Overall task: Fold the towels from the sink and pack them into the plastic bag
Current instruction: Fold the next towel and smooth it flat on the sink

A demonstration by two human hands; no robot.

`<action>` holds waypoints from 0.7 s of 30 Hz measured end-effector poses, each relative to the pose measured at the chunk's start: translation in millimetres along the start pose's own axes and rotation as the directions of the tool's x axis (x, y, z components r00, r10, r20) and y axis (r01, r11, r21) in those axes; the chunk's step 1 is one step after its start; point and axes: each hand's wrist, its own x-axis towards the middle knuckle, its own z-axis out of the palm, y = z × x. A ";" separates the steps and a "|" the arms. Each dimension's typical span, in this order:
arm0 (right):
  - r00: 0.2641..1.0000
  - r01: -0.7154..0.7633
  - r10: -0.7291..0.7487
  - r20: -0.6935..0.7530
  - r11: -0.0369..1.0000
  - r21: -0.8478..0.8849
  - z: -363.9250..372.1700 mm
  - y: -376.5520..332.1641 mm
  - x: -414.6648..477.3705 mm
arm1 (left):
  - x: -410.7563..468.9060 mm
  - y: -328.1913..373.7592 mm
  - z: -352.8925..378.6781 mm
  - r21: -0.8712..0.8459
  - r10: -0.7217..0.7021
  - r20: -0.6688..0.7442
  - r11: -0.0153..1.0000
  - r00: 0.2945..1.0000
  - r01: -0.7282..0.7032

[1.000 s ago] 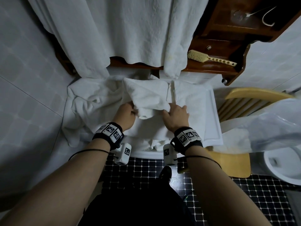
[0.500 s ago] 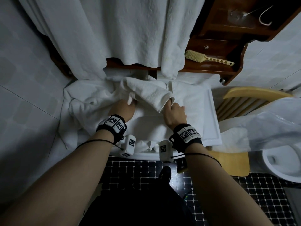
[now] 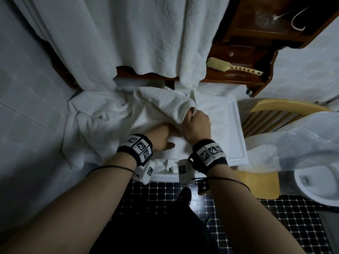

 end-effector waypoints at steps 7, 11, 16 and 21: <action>1.000 0.008 -0.007 -0.027 0.999 0.045 -13.7 2.5 1.2 | 0.9 -3.7 17.7 0.273 0.236 -0.169 0.944 0.957 -0.184; 0.999 -0.035 0.034 0.008 0.990 0.133 -20.4 11.4 7.1 | 13.7 -6.3 25.5 0.280 0.155 -0.327 0.958 0.932 -0.061; 0.977 -0.212 0.196 0.082 0.909 0.360 -38.8 15.0 15.7 | 22.6 -7.7 22.9 0.255 -0.143 -0.518 0.915 0.844 0.311; 0.972 -0.234 0.204 0.116 0.896 0.377 -46.5 19.5 22.0 | 27.5 4.8 19.1 -0.067 -0.258 -0.554 0.962 0.792 0.266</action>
